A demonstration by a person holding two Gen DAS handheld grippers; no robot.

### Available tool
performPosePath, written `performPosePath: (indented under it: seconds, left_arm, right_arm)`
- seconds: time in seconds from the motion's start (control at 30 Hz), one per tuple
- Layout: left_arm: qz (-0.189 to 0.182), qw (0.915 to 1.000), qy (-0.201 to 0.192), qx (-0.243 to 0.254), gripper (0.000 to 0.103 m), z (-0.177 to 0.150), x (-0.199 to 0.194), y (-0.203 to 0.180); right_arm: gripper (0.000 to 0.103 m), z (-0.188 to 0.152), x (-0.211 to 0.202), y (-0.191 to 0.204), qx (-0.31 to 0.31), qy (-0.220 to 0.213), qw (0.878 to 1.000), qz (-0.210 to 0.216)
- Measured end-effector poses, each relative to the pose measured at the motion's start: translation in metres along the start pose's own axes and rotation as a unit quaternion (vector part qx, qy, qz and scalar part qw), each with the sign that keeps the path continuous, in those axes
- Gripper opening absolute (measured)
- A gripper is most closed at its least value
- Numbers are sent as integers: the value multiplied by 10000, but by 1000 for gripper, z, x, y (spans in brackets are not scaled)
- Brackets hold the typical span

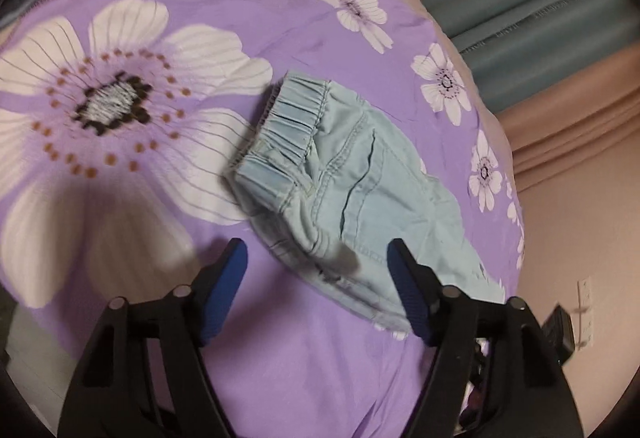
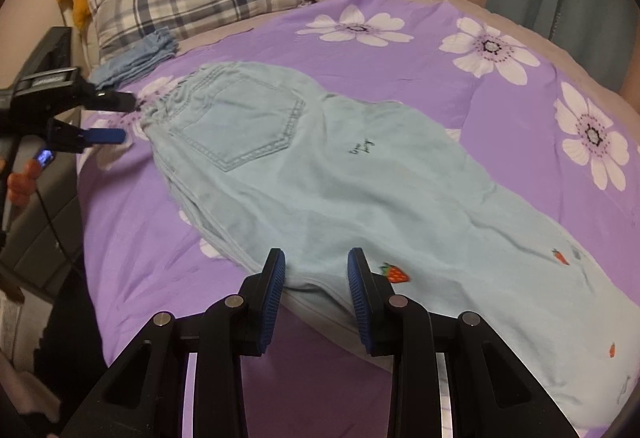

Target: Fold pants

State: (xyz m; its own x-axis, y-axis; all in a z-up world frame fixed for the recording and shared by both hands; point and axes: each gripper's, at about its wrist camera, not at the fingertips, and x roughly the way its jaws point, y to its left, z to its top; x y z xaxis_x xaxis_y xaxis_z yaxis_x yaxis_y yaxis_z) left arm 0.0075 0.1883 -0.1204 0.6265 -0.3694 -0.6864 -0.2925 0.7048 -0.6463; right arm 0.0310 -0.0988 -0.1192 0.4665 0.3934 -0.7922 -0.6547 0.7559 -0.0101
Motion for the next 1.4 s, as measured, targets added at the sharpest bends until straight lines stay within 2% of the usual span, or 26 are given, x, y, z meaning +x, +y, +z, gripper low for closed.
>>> performPosePath:
  seconds: [0.03, 0.07, 0.1, 0.13, 0.17, 0.33, 0.37, 0.43, 0.5, 0.53, 0.6, 0.67, 0.77, 0.9, 0.97, 1.03, 1.2, 1.33, 1.4]
  left_arm:
    - [-15, 10000, -9, -48, 60, 2, 4, -2]
    - [44, 9999, -39, -103, 45, 4, 7, -2]
    - [82, 9998, -39, -152, 36, 9, 12, -3]
    - [117, 9998, -74, -161, 20, 11, 14, -4]
    - [219, 9996, -143, -139, 13, 13, 14, -5]
    - [269, 9971, -705, 112, 12, 17, -7, -17]
    - [253, 9969, -712, 235, 12, 18, -9, -20]
    - [478, 9964, -555, 427, 12, 18, -4, -19]
    - [786, 9947, -232, 627, 13, 14, 8, -18]
    - [883, 9937, -163, 670, 18, 13, 9, -15]
    - [890, 9938, -110, 663, 26, 10, 6, -6]
    - [955, 9933, -164, 637, 44, 11, -3, 0]
    - [1246, 9882, -418, 788, 43, 18, -18, -4]
    - [923, 9881, -671, 1031, 43, 27, -27, -30]
    - [712, 9875, -632, 1260, 44, 28, -19, -48]
    - [525, 9865, -427, 1493, 45, 26, -2, -65]
    - [500, 9792, 110, 1963, 45, 17, 50, -92]
    - [566, 9771, 373, 2017, 45, 14, 76, -94]
    - [598, 9766, 427, 2021, 45, 14, 81, -91]
  right_arm:
    - [31, 0, -2, 2, 1, -24, 10000, 12]
    - [31, -1, -3, 3, 23, -53, 10000, 29]
    - [31, -1, -4, 3, 49, -74, 10000, 40]
    - [31, 0, -4, 1, 95, -91, 9999, 41]
    - [31, 0, -3, 1, 123, -90, 9999, 29]
    - [31, 5, -5, -10, 302, -144, 9994, 39]
    - [31, 7, -5, -15, 405, -177, 9990, 72]
    - [31, 8, -2, -24, 622, -168, 9977, 218]
    - [31, 5, 11, -28, 737, 132, 9964, 403]
    - [31, -1, 21, -24, 663, 431, 9958, 455]
    - [31, -12, 28, -14, 350, 719, 9958, 438]
    - [32, -16, 20, -7, 200, 781, 9945, 670]
    - [31, -15, 9, -9, 169, 840, 9933, 781]
    - [33, 4, -4, -39, 857, 342, 9893, 1133]
    - [36, 18, 0, -59, 1300, 129, 9844, 1182]
    - [37, 36, 10, -73, 1482, -39, 9838, 1007]
    - [37, 85, 50, -87, 1155, -37, 9898, 835]
    - [36, 114, 82, -87, 599, 276, 9951, 732]
    - [36, 116, 89, -89, 333, 455, 9956, 752]
